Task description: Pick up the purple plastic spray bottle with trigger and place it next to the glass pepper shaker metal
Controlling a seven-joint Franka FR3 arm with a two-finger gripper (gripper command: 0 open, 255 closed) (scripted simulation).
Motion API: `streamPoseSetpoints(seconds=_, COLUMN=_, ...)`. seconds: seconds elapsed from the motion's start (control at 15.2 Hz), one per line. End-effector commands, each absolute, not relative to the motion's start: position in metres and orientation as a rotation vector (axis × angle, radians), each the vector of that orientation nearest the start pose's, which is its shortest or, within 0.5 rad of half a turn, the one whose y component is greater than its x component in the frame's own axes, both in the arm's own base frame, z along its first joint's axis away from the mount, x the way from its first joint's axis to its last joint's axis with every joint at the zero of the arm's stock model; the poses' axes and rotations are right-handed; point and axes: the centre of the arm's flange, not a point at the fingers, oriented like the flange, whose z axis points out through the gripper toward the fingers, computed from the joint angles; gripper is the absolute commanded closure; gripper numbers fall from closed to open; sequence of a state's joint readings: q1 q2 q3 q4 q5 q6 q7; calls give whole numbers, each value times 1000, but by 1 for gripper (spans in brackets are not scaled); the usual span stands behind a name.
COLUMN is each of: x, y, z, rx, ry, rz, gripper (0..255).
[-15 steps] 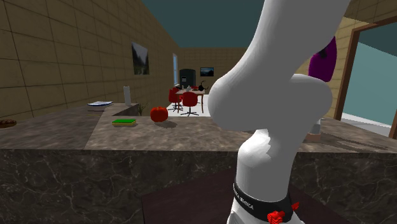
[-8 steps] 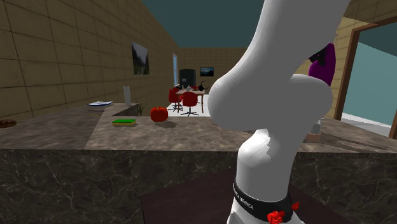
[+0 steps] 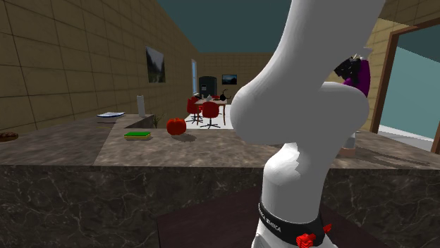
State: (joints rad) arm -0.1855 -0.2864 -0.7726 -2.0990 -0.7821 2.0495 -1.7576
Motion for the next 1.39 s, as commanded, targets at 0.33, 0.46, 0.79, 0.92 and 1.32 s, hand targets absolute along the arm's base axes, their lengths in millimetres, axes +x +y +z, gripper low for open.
streamPoseSetpoints(seconds=0.33, x=242, y=-461, z=491, rx=-2830, ry=-1760, rz=804, gripper=255)
streamPoseSetpoints(seconds=0.46, x=242, y=-461, z=481, rx=-2830, ry=-1760, rz=804, gripper=255)
streamPoseSetpoints(seconds=0.79, x=242, y=-461, z=455, rx=-2830, ry=-1760, rz=804, gripper=255)
streamPoseSetpoints(seconds=0.92, x=242, y=-461, z=444, rx=-2830, ry=-1760, rz=804, gripper=255)
streamPoseSetpoints(seconds=1.32, x=242, y=-461, z=412, rx=-2830, ry=-1760, rz=804, gripper=255)
